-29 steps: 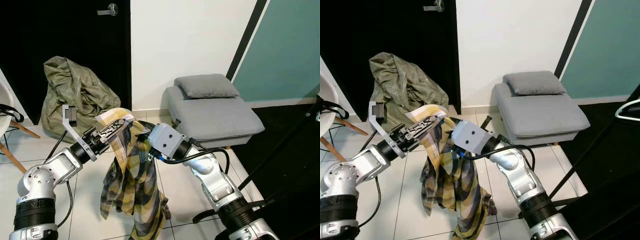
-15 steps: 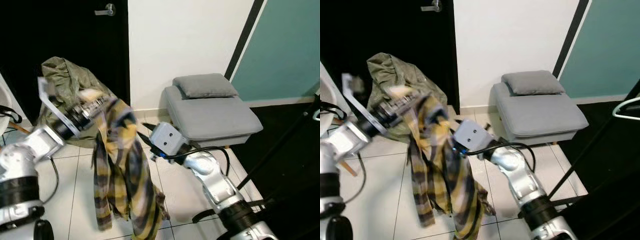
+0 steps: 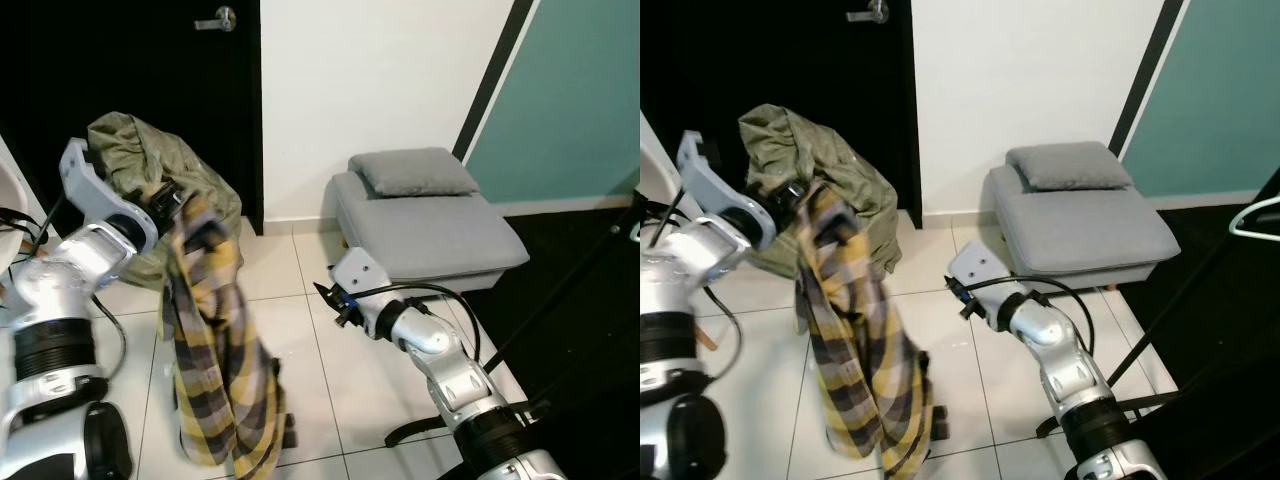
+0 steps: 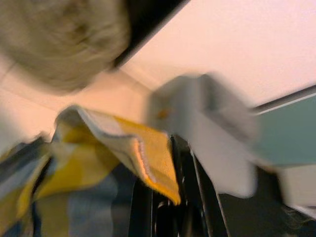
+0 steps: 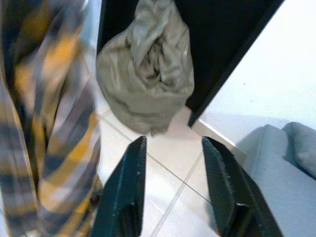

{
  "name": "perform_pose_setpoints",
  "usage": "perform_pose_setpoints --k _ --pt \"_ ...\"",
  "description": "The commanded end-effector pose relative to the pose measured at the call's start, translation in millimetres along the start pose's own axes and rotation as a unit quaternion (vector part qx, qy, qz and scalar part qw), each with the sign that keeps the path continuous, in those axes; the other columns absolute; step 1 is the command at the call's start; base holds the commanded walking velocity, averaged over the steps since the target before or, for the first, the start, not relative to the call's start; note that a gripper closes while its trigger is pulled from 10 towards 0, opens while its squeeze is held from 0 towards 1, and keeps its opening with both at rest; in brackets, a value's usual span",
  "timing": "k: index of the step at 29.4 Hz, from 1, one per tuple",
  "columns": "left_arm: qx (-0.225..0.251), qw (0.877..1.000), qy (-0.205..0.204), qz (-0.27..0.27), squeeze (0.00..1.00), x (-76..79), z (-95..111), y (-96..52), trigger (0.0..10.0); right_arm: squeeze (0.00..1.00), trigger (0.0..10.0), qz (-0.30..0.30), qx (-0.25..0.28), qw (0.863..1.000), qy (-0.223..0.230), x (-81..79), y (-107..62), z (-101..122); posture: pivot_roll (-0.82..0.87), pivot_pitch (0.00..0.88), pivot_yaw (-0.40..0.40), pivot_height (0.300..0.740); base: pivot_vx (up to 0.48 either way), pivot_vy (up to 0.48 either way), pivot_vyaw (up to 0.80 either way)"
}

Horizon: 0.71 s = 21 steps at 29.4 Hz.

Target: Hang hanger

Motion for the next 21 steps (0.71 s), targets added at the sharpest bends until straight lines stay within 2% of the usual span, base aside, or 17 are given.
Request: perform_pose_setpoints --k 1,3,8,9,12,13,14,15,16,17,18,19,21 --pt "0.017 1.000 0.007 0.021 0.00 -4.0 5 -0.1 0.0 0.00 10.0 -0.004 0.015 1.000 0.019 -0.3 -1.1 6 0.01 0.185 -0.024 0.740 0.000 0.000 0.00" --pt "-0.002 1.000 0.009 0.022 0.00 2.1 -9 0.6 0.0 0.00 10.0 0.008 0.078 0.995 0.060 -5.1 -1.5 33 0.00 0.189 -0.024 0.740 0.000 0.000 0.00" --pt "-0.009 0.999 0.047 0.015 0.00 11.5 -16 0.4 0.0 0.00 10.0 0.022 0.107 0.991 0.077 -11.3 -3.1 46 0.00 0.190 -0.026 0.740 0.000 0.000 0.00" --pt "-0.007 0.997 0.075 0.015 0.00 14.9 -17 0.2 0.0 0.00 10.0 0.027 0.107 0.991 0.077 -13.9 -2.9 46 0.00 0.193 -0.028 0.740 0.000 0.000 0.00" --pt "0.019 0.988 0.139 0.061 0.00 12.9 -11 2.0 0.0 0.00 10.0 0.034 0.099 0.992 0.070 -17.4 -1.9 43 0.01 0.194 -0.030 0.740 0.000 0.000 0.00" --pt "0.019 0.988 0.139 0.061 0.00 12.9 -11 2.0 0.0 0.00 10.0 0.034 0.099 0.992 0.070 -17.4 -1.9 43 0.01 0.194 -0.030 0.740 0.000 0.000 0.00" --pt "0.064 0.981 0.144 0.112 0.00 3.9 4 0.6 0.0 0.00 10.0 0.038 0.098 0.993 0.058 -18.2 -1.8 43 0.01 0.194 -0.030 0.740 0.000 0.000 0.00" --pt "0.120 0.971 0.124 0.167 0.00 -7.2 22 -4.5 0.0 0.00 10.0 0.042 0.097 0.993 0.044 -19.2 -1.6 43 0.01 0.196 -0.031 0.740 0.000 0.000 0.00" --pt "0.120 0.971 0.124 0.167 0.00 -7.2 22 -4.5 0.0 0.00 10.0 0.042 0.097 0.993 0.044 -19.2 -1.6 43 0.01 0.196 -0.031 0.740 0.000 0.000 0.00" --pt "0.165 0.959 0.092 0.212 0.00 -18.3 38 -11.8 0.0 0.00 10.0 0.046 0.095 0.994 0.032 -20.1 -1.4 43 0.01 0.196 -0.031 0.740 0.000 0.000 0.00" --pt "0.165 0.959 0.092 0.212 0.00 -18.3 38 -11.8 0.0 0.00 10.0 0.046 0.095 0.994 0.032 -20.1 -1.4 43 0.01 0.196 -0.031 0.740 0.000 0.000 0.00" --pt "0.207 0.941 0.047 0.264 0.00 -33.1 51 -21.9 0.0 0.00 10.0 0.049 0.094 0.994 0.026 -21.0 -1.5 43 0.01 0.196 -0.031 0.740 0.000 0.000 0.00" --pt "0.207 0.941 0.047 0.264 0.00 -33.1 51 -21.9 0.0 0.00 10.0 0.049 0.094 0.994 0.026 -21.0 -1.5 43 0.01 0.196 -0.031 0.740 0.000 0.000 0.00"
Point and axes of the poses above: a point about 5 cm out from each wrist's last joint towards the gripper, its own y axis pointing out of the wrist towards the gripper, its own z axis along the axis of the wrist's last joint, x = y × z, the point moved 6 cm from there along y, pointing out of the wrist towards the gripper, and after that the axes turned 3 degrees about y, right-handed, at the moved point
